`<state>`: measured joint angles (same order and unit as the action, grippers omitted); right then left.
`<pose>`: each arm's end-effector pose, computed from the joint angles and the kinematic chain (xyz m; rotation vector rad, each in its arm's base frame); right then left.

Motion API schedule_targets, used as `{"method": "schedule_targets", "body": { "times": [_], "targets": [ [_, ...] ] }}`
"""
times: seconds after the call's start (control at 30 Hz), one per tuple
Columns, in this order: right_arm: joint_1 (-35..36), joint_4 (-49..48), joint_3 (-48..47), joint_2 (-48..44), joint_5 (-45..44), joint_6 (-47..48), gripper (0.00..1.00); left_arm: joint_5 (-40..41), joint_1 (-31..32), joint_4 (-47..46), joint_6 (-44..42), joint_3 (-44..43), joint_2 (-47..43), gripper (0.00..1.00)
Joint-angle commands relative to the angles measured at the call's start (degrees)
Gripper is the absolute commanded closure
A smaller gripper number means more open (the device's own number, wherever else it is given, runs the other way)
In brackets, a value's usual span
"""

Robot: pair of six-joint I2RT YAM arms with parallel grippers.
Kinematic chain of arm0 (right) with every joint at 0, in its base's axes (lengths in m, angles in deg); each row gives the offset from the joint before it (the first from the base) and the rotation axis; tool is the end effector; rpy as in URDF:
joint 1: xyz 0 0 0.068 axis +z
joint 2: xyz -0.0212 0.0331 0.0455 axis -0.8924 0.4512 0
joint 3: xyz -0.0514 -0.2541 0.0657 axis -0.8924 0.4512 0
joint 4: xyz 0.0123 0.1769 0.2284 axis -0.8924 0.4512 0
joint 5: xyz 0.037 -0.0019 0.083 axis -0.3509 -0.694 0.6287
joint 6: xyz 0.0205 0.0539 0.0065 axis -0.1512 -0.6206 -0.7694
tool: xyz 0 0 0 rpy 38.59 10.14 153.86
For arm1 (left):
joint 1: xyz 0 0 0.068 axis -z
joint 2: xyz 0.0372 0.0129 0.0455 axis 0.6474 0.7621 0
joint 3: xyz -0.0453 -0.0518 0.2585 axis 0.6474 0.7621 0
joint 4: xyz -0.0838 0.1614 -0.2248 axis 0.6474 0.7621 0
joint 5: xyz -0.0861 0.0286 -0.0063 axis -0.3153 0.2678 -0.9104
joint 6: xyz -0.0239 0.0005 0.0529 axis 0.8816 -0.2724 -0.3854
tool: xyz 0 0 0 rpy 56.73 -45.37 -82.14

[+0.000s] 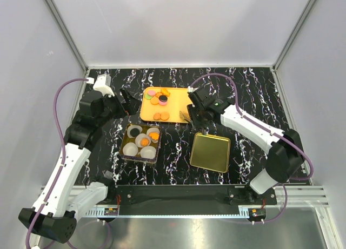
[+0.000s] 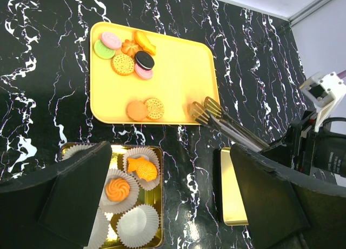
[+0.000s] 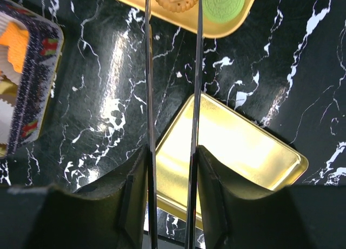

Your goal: Pack the cookies

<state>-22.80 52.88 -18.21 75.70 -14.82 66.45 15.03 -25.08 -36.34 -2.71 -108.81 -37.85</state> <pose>0.2781 0.2304 0.2578 -0.4733 2.5687 0.2186 0.2228 -0.0656 0.3702 -0.1373 1.9855 -0.5953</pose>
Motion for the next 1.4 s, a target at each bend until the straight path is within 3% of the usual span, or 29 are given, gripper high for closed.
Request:
{"method": "schedule_targets", "body": {
  "times": [0.0, 0.63, 1.13, 1.37],
  "targets": [
    [-0.65, -1.47, -4.51, -0.08, -1.34, 0.93, 0.58, -1.12, -0.41, -2.56, -0.39, 0.09, 0.20, 0.01],
    [1.62, 0.63, -10.93, -1.49, 1.74, 0.67, 0.60, -1.74, -1.03, -3.17, -0.31, 0.44, 0.81, 0.01],
    [24.20, 3.45, -20.33, 4.57, -2.04, -2.85, 0.60, -2.26, -1.20, -3.53, 0.05, 0.79, 0.81, 0.01],
    [29.31, 2.31, -22.88, 11.34, -0.47, -3.82, 0.60, -2.26, -1.20, -3.44, 0.05, 0.97, 0.55, 0.01]
  ]
}}
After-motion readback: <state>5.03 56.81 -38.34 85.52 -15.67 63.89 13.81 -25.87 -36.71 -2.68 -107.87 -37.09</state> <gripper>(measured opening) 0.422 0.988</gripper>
